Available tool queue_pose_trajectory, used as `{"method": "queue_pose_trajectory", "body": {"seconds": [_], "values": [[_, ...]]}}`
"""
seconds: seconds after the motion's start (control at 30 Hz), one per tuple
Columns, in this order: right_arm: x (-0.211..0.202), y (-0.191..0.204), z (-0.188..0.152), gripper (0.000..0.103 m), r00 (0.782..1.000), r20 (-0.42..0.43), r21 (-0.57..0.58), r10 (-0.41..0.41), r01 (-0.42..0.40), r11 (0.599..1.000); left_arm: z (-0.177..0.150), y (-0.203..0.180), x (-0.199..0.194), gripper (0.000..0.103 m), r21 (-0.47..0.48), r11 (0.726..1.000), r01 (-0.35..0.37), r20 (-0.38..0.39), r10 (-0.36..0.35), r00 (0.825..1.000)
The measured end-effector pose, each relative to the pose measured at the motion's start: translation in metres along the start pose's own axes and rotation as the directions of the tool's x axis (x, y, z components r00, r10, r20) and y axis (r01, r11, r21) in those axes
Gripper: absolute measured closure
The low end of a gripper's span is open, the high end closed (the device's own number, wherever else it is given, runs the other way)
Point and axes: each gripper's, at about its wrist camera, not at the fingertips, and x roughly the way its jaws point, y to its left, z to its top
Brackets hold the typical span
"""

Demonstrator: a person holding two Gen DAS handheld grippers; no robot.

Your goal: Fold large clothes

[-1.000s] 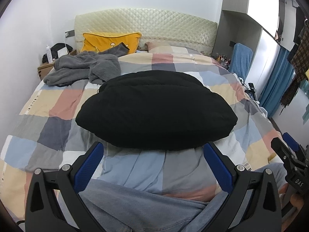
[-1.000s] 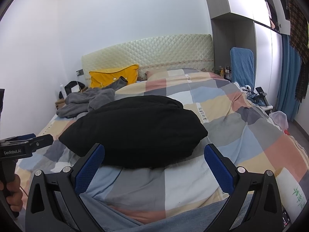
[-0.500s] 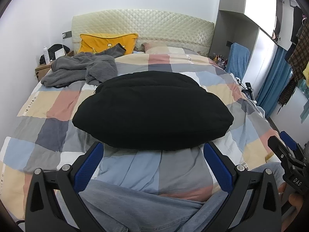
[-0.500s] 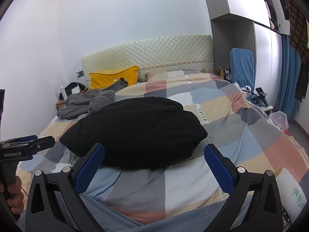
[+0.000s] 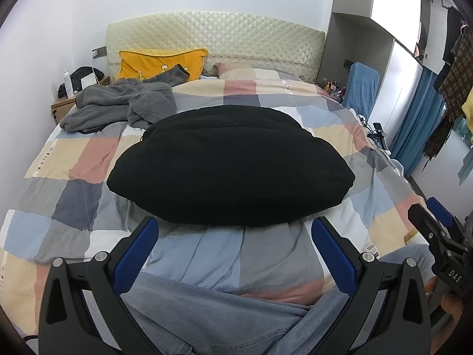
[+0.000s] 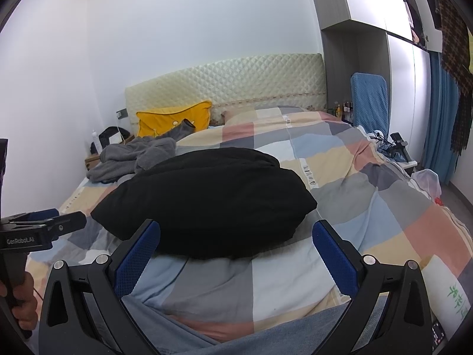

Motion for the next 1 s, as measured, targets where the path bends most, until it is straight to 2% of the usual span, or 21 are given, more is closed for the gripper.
{"method": "queue_pose_trajectory", "body": {"seconds": [1.0], "values": [[-0.0024, -0.0011, 0.0001, 0.0, 1.0, 0.0, 0.004, -0.007, 0.007, 1.0, 0.0008, 0.0008, -0.0037, 0.0, 0.001, 1.0, 0.015, -0.001, -0.015, 1.0]]}}
